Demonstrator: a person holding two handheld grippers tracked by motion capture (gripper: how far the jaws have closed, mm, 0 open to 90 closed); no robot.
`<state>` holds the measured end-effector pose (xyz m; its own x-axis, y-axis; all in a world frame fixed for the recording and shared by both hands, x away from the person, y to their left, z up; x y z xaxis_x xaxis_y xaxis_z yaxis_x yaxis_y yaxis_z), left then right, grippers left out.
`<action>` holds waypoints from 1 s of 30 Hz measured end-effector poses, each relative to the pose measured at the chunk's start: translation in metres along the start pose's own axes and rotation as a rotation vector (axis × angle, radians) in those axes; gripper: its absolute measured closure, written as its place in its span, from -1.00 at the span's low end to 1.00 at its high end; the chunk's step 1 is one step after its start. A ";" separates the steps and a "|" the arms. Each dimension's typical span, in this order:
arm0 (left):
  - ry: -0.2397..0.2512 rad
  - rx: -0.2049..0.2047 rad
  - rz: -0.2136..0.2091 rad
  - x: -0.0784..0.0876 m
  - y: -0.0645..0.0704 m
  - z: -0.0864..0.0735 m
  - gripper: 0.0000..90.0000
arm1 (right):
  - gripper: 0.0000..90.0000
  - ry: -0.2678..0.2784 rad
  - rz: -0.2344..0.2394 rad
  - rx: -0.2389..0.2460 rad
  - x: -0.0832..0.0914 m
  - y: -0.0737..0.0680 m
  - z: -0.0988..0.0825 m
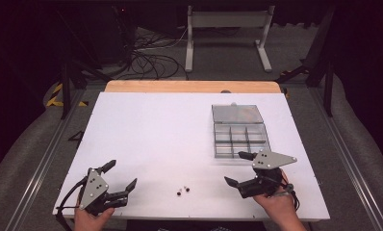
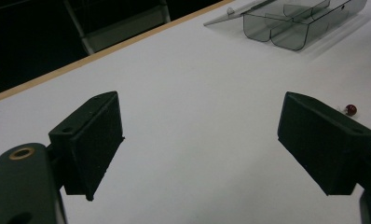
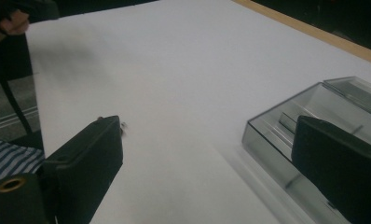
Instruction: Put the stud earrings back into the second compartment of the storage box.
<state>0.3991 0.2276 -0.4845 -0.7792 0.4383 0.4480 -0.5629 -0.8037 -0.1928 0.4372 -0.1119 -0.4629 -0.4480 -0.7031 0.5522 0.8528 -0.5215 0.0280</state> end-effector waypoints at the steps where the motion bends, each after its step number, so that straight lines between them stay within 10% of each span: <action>1: -0.001 -0.002 0.001 0.000 0.000 0.000 -0.68 | -0.79 0.002 0.010 0.002 -0.002 -0.002 0.003; 30: -0.013 -0.016 0.002 -0.001 -0.001 -0.002 -0.67 | -0.88 -0.081 0.188 0.083 -0.065 -0.052 0.038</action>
<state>0.4001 0.2283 -0.4864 -0.7767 0.4311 0.4593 -0.5657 -0.7980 -0.2077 0.4325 -0.0210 -0.4683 -0.2586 -0.7414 0.6192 0.9401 -0.3405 -0.0151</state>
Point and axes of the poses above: each handheld gripper's, and its own axes: x roughly backward along the jaws, z roughly out of its top, y roughly to its right, the point moved 9 cm from there along -x, roughly forward along the jaws, and after that the axes turned 6 degrees about -y, right-handed, at the moved point
